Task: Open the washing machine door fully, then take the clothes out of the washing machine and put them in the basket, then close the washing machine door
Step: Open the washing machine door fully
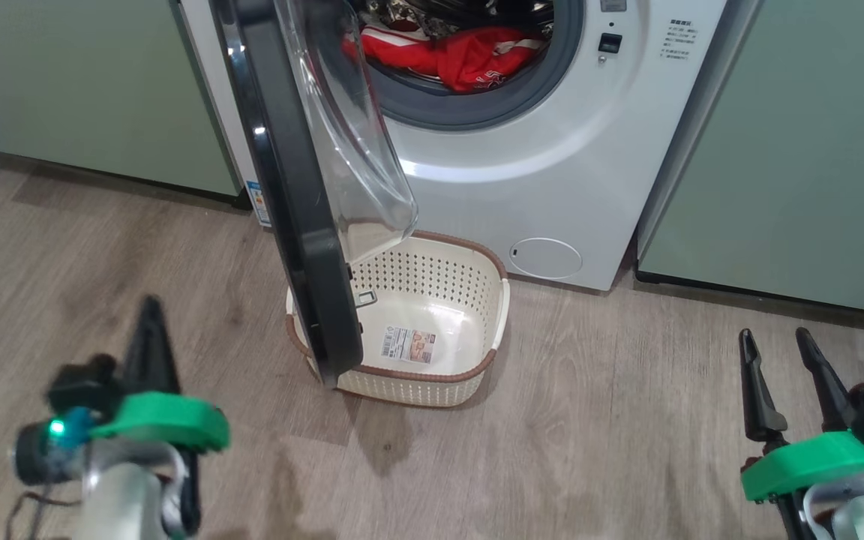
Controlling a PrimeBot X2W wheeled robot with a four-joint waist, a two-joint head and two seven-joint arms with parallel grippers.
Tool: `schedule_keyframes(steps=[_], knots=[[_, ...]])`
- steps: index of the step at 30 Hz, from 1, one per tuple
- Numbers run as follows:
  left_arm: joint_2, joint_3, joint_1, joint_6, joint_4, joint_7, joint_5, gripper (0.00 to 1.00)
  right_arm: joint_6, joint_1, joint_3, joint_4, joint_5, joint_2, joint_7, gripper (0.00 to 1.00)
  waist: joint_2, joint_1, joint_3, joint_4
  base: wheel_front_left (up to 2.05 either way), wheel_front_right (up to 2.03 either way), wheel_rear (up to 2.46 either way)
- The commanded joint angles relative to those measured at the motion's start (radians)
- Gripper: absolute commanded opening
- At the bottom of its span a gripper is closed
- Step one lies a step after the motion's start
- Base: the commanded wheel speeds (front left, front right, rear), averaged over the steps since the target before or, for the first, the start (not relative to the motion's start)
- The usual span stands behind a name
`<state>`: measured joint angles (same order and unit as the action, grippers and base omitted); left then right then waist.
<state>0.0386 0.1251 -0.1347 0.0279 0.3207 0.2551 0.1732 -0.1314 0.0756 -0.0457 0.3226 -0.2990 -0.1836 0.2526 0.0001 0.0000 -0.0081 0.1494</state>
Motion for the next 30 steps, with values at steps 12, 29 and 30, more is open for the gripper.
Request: schedule_keyframes(steps=[12,29,30], knots=[[0.012,0.049,-0.250,0.019,-0.286,0.007,0.084,0.00,0.001,0.008,-0.005,-0.020,0.004,-0.001,0.009,1.00,-0.0001,0.0000,-0.005,0.022,0.00,0.00,0.00],[0.012,-0.565,-0.302,0.057,-0.499,-0.159,0.080,0.00,0.001,0.010,0.000,-0.027,0.003,0.004,0.009,1.00,-0.0001,0.0000,0.004,0.011,0.00,0.00,0.00],[0.012,-0.599,-0.286,0.056,-0.480,-0.163,0.066,0.00,0.001,0.009,0.003,-0.028,0.003,0.004,0.009,1.00,-0.0001,0.0000,0.005,0.010,0.00,0.00,0.00]])
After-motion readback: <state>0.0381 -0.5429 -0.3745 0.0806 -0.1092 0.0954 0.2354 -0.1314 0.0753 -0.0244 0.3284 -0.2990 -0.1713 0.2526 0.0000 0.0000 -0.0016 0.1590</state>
